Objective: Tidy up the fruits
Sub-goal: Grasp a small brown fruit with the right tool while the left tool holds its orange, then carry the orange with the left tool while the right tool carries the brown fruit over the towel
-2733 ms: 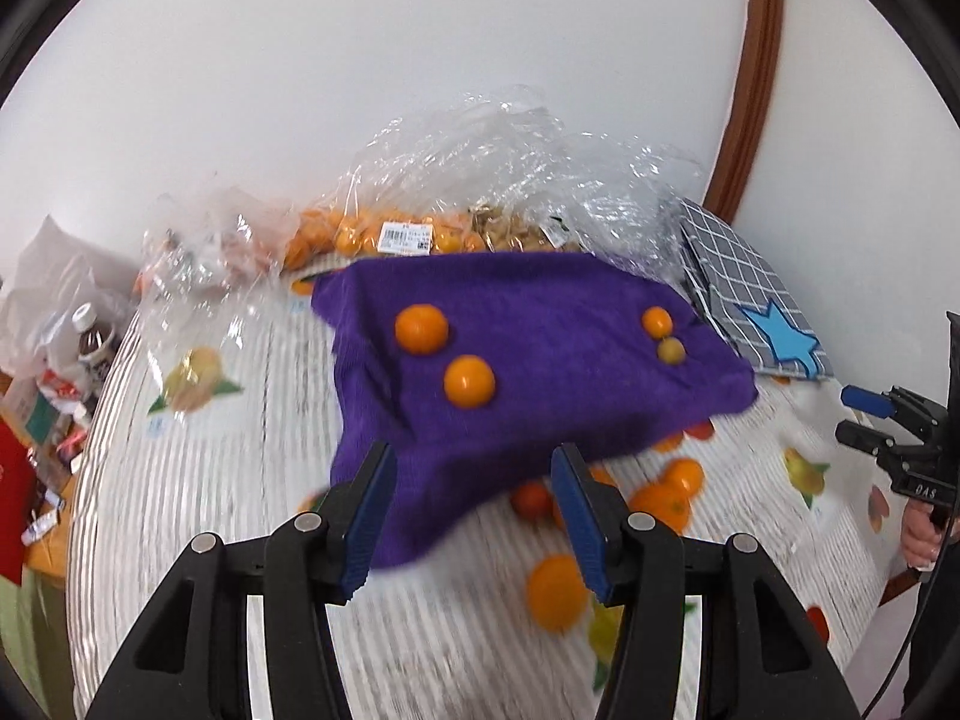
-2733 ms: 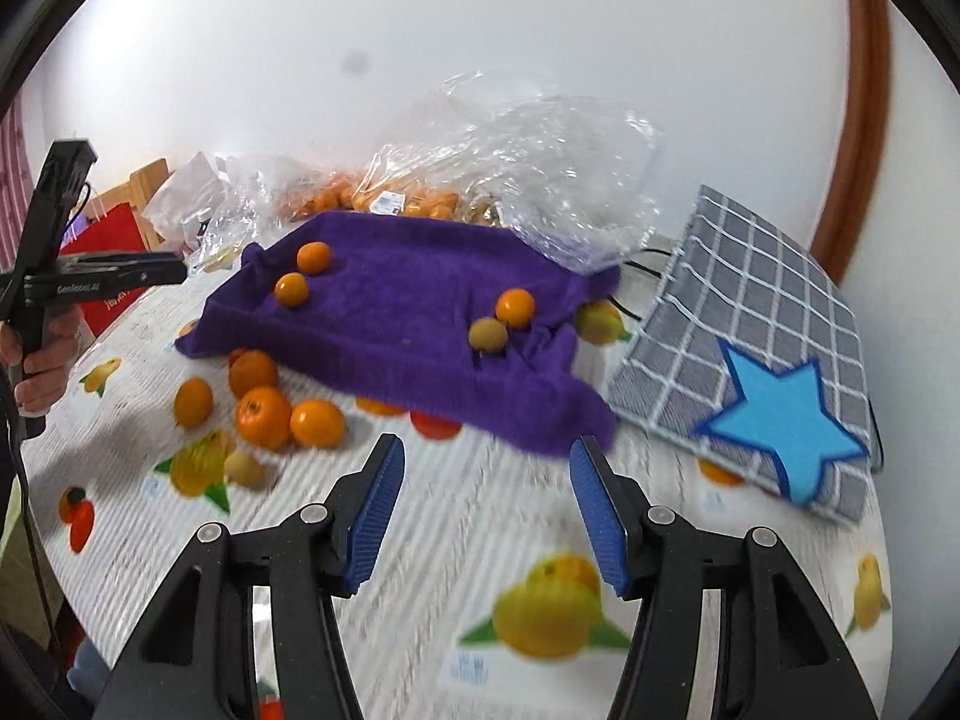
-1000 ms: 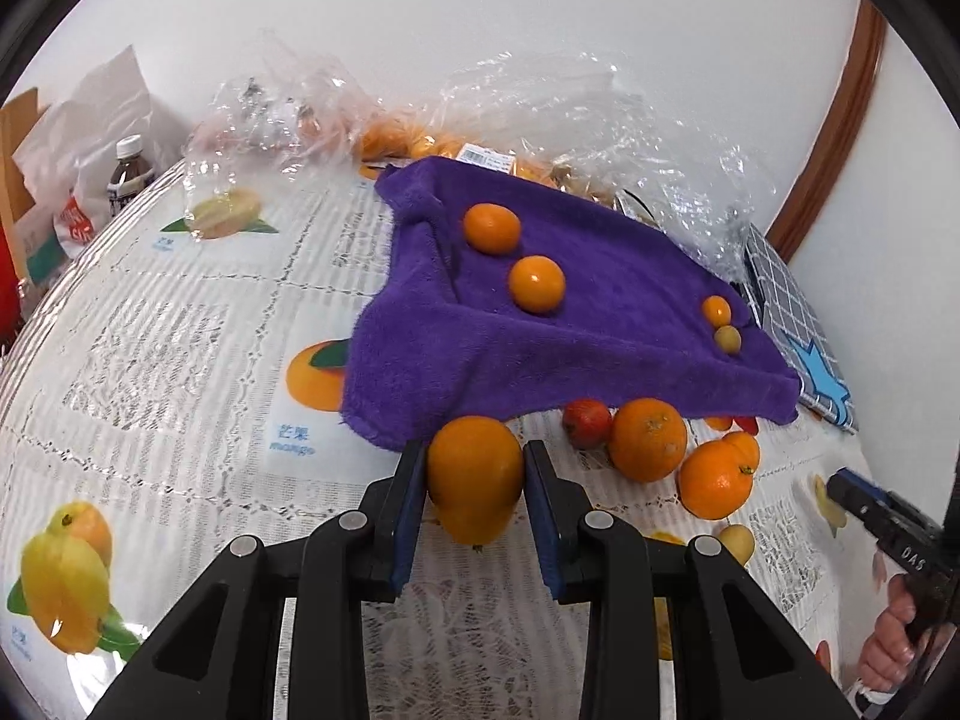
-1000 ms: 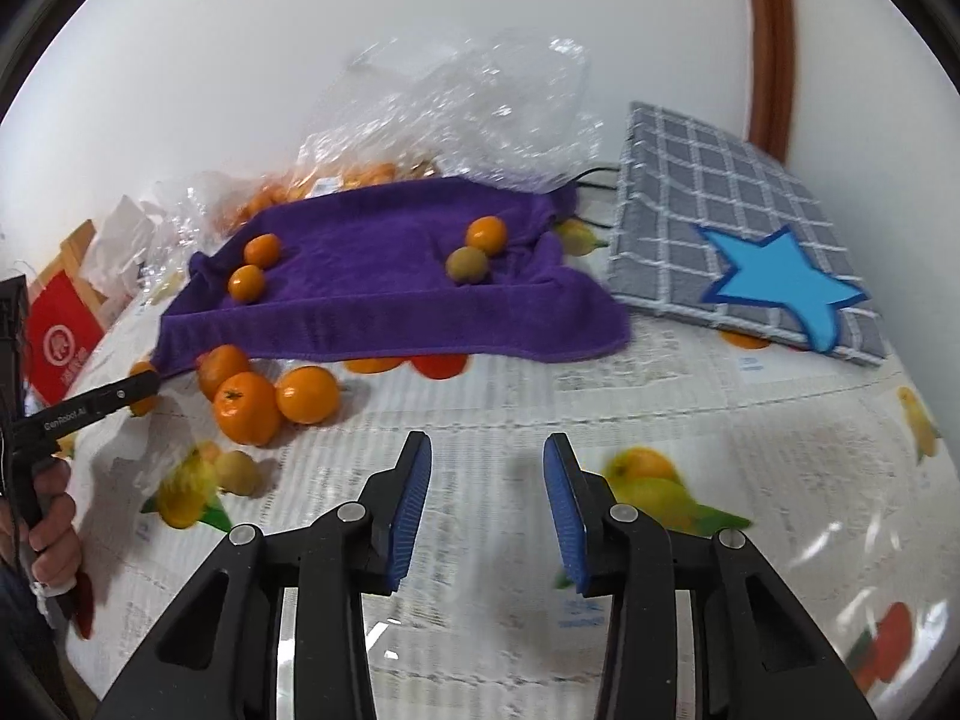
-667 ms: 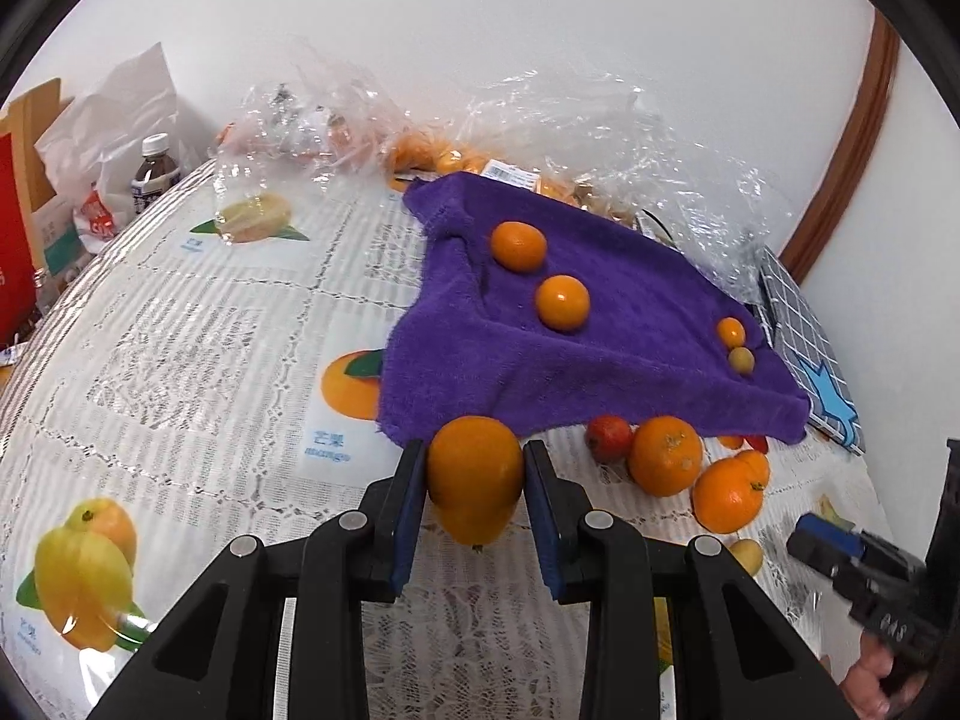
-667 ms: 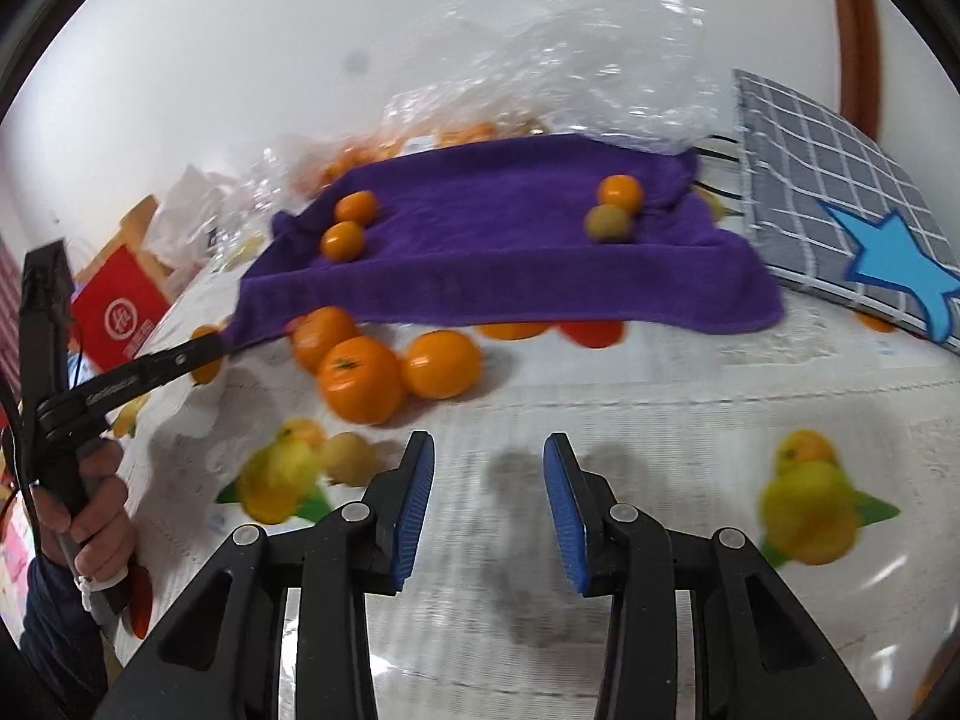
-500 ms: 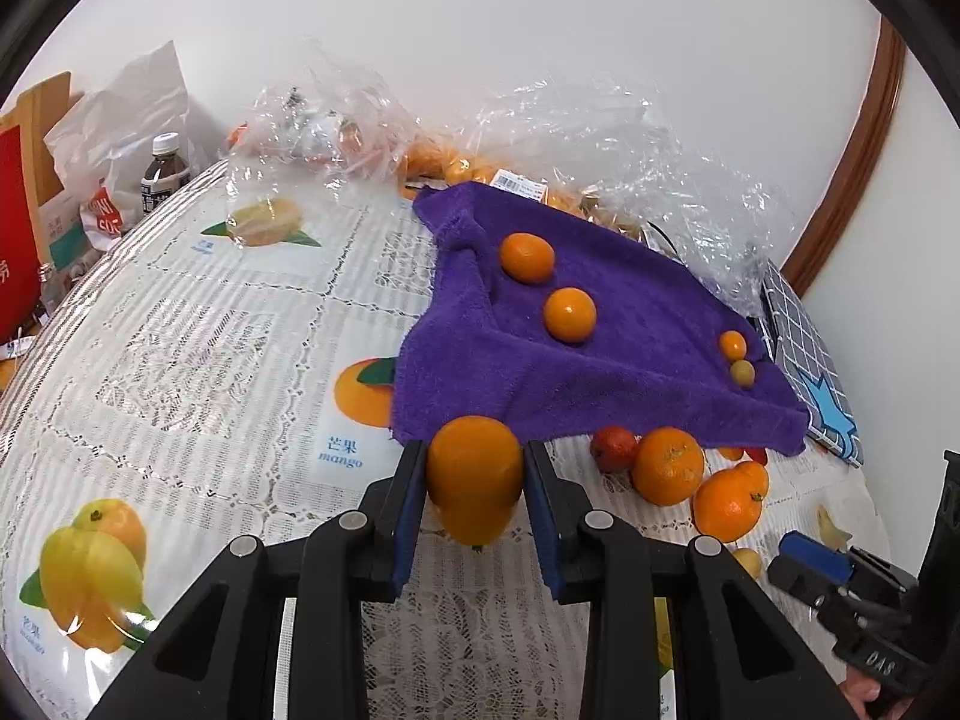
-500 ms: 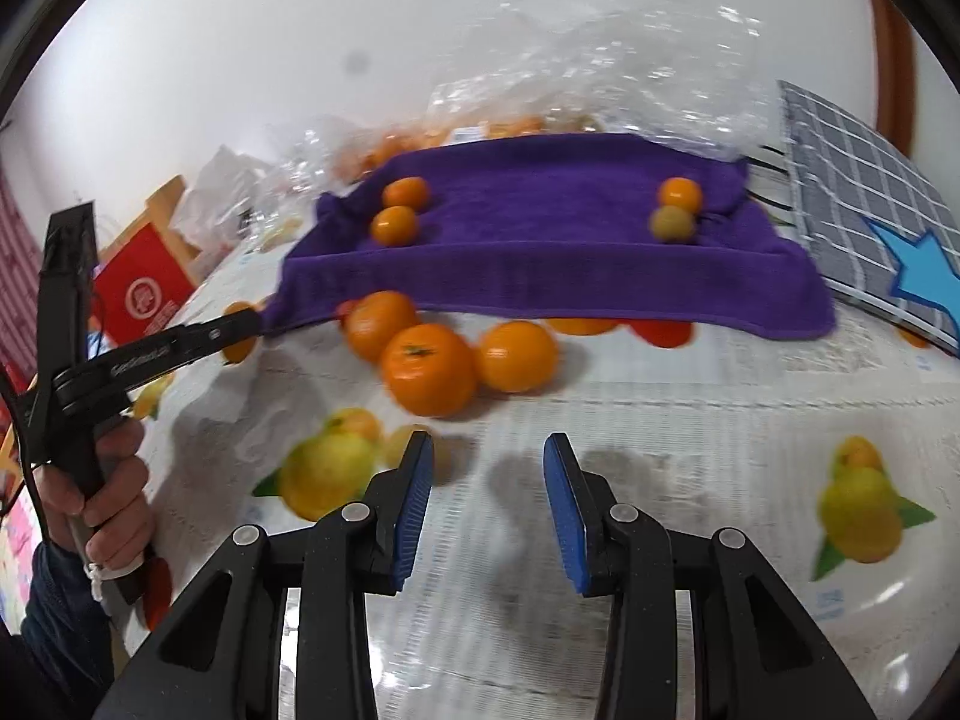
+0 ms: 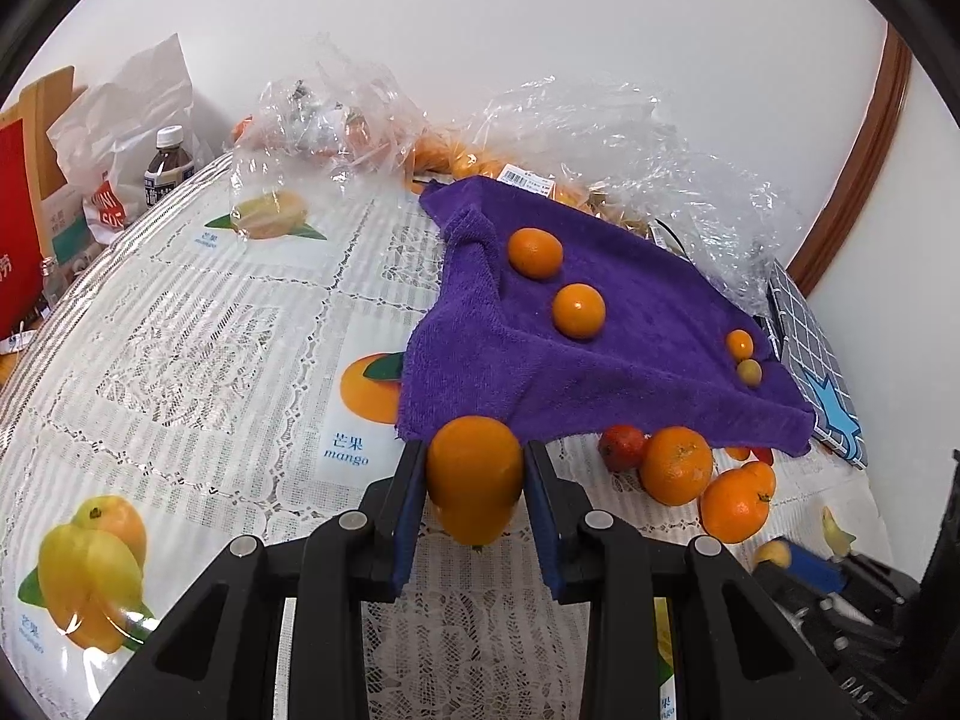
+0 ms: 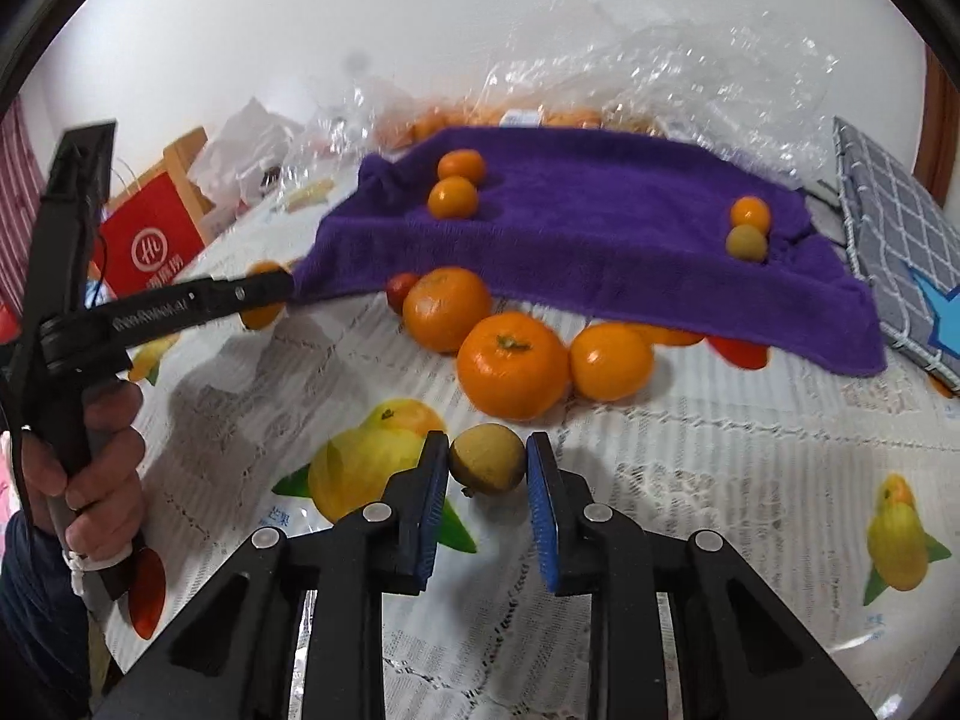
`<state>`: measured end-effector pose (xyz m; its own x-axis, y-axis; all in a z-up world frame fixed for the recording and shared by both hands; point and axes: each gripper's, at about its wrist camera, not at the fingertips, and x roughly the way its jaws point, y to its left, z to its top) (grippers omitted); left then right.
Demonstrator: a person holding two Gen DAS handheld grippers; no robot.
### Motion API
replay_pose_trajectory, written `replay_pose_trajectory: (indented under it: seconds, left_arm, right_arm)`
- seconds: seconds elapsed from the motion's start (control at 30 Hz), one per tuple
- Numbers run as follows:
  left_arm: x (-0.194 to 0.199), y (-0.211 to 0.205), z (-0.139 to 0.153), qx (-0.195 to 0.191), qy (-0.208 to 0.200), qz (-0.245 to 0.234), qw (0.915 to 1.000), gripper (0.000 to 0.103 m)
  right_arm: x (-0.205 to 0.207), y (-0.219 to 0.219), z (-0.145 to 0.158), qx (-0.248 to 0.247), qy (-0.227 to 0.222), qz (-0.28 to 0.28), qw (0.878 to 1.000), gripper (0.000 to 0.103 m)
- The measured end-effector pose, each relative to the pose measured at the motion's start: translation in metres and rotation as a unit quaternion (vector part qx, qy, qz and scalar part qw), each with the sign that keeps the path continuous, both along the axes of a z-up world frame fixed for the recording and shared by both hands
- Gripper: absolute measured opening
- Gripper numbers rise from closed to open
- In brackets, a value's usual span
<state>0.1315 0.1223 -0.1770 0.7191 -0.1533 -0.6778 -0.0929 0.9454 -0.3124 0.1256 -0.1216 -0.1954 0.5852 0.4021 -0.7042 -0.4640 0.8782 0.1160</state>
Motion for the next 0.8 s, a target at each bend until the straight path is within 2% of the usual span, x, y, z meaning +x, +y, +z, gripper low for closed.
replay_pose_trajectory:
  seconds: [0.17, 0.33, 0.57, 0.73, 0.8]
  left_arm:
    - [-0.002, -0.002, 0.003, 0.002, -0.008, -0.003, 1.0000, 0.031]
    - [-0.003, -0.007, 0.004, 0.005, -0.015, -0.017, 0.9997, 0.031]
    - [-0.011, -0.014, 0.011, 0.008, -0.038, -0.031, 0.9988, 0.031]
    - [-0.007, -0.017, 0.012, 0.005, -0.030, -0.028, 0.9991, 0.031]
    - [-0.003, -0.017, 0.015, -0.008, -0.028, -0.032, 0.9991, 0.031]
  right_arm:
    - [-0.005, -0.022, 0.008, -0.011, -0.028, -0.030, 0.999, 0.026]
    - [-0.001, -0.050, 0.006, -0.011, -0.011, -0.067, 0.998, 0.026]
    - [-0.004, -0.077, 0.016, 0.004, -0.033, -0.099, 0.995, 0.026]
    - [0.001, -0.089, 0.019, 0.008, -0.035, -0.110, 0.993, 0.026]
    - [0.004, -0.093, 0.026, 0.012, -0.039, -0.114, 0.993, 0.026]
